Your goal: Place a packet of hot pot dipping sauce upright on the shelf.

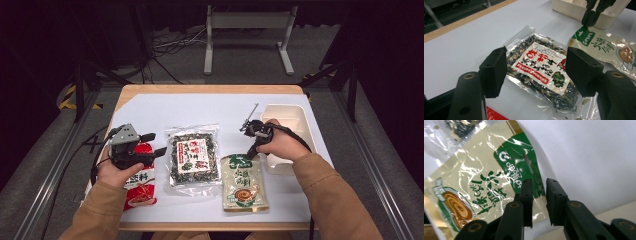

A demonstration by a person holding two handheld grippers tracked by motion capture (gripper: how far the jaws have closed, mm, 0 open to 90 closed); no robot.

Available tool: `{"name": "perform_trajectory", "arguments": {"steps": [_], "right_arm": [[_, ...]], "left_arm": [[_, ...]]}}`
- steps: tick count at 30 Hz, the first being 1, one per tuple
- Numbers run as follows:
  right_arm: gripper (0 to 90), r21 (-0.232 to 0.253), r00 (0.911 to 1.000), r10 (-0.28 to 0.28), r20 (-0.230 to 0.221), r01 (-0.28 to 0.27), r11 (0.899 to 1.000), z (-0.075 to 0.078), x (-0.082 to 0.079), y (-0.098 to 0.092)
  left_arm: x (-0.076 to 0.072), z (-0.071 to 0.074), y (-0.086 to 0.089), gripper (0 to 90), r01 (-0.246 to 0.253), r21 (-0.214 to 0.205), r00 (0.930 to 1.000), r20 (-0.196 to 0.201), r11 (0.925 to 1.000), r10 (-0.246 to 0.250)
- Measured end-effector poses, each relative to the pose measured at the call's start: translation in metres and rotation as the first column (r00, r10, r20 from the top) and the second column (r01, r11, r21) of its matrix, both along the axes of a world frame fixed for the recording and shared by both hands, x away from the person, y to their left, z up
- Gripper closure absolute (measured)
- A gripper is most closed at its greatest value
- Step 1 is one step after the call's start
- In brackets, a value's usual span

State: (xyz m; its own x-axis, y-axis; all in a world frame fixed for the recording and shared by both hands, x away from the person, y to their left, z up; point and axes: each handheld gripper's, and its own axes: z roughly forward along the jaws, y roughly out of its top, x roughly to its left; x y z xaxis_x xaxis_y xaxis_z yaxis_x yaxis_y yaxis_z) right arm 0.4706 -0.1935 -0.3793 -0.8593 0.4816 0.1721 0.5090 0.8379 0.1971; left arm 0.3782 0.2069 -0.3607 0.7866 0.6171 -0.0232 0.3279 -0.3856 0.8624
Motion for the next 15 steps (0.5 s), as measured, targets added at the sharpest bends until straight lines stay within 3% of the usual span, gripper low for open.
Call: {"name": "perform_trajectory", "arguments": {"steps": [3, 7, 12, 15], "right_arm": [[89.3, 0.005, 1.0000, 0.004, 0.004, -0.004, 1.000, 0.004, -0.002, -0.002], [89.5, 0.001, 0.9993, 0.037, -0.011, -0.037, 0.999, 0.007, -0.007, -0.004], [82.7, 0.042, 0.9969, 0.073, -0.027, -0.072, 0.997, 0.015, -0.014, -0.005], [77.3, 0.029, 0.9923, 0.121, -0.028, -0.120, 0.992, 0.014, -0.019, -0.002]], "left_arm": [[0.000, 0.000, 0.000, 34.7, 0.000, -0.001, 1.0000, -0.002, 1.0000, 0.000], [0.000, 0.000, -0.001, 34.7, 0.000, 0.000, 1.0000, -0.001, 1.0000, 0.000], [0.000, -0.001, -0.002, 34.7, 0.002, 0.004, 1.0000, -0.003, 1.0000, -0.002], [0.000, -0.001, -0.003, 34.6, 0.003, 0.008, 1.0000, -0.004, 1.0000, -0.003]]}}
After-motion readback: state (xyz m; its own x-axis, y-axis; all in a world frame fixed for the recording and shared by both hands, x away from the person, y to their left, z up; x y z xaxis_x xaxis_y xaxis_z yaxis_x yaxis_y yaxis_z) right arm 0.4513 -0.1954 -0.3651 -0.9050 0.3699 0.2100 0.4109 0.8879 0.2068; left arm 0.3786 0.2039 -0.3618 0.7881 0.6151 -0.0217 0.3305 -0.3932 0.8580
